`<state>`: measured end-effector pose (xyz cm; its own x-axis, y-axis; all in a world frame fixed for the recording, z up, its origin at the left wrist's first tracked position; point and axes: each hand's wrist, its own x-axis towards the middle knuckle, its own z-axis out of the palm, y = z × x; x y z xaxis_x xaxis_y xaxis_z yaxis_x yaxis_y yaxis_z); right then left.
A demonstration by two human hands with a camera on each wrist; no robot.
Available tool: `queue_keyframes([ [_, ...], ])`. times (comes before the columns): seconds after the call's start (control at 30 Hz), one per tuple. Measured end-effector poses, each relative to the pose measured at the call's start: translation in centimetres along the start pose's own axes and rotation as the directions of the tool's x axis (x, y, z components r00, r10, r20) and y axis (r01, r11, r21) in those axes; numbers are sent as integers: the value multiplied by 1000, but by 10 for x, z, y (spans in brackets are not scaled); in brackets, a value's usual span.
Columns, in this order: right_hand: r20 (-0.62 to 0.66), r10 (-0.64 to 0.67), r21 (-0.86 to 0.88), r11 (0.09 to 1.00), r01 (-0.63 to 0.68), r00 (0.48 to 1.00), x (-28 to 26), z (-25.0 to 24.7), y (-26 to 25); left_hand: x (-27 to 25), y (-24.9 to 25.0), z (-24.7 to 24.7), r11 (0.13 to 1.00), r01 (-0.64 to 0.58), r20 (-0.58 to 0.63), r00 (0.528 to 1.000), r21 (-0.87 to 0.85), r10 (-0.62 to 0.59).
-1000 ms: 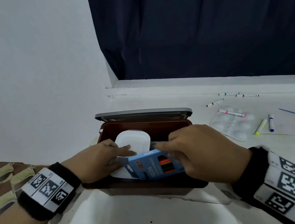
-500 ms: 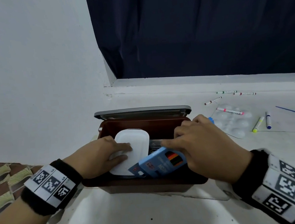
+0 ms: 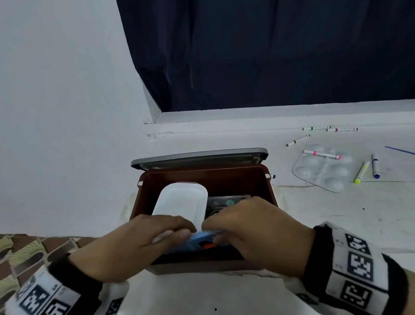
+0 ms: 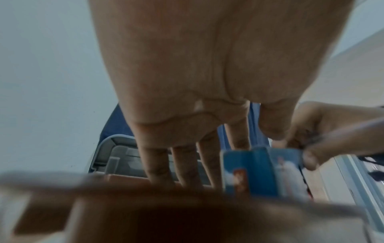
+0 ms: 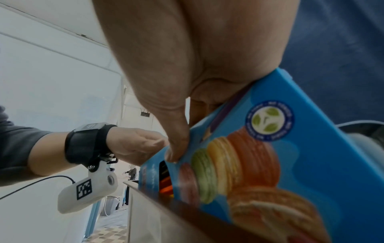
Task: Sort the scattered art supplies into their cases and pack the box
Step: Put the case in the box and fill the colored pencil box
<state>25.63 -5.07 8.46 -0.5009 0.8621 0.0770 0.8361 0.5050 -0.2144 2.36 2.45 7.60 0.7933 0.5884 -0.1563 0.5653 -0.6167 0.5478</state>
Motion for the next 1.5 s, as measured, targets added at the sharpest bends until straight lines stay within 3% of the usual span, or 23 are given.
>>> queue_keyframes([
  [0.2,-30,44,117,992,-40,999,-1,-1,-2,-1,-13,-5,1000,8,-55,998,8,-7],
  [0.3,-43,29,174,985,-21,999,2,10,-11,-2,-15,-8,999,5,-13,1000,36,-4],
  [0.47,170,-11,267,963,-35,985,3,29,-2,2,-12,-4,992,-59,19,998,112,57],
  [0.6,228,-17,382,921,-74,974,5,32,11,7,-17,0,984,-102,39,994,146,98],
  [0.8,325,35,295,946,-137,945,5,23,25,1,-29,4,981,-97,-7,995,170,100],
  [0.97,188,180,81,977,-198,965,7,1,54,0,-31,9,990,-86,-53,994,116,92],
  [1.07,204,226,-54,974,-220,952,13,3,72,2,-25,12,991,-95,-64,993,97,102],
  [1.27,339,177,-281,956,-80,924,25,34,67,20,-12,27,985,-48,-64,996,169,60],
  [1.4,393,201,-182,974,-138,897,32,37,70,30,-17,38,938,50,-12,999,344,-49],
  [1.5,397,245,-148,968,-202,885,34,34,70,27,-15,39,930,69,-52,997,362,-53],
])
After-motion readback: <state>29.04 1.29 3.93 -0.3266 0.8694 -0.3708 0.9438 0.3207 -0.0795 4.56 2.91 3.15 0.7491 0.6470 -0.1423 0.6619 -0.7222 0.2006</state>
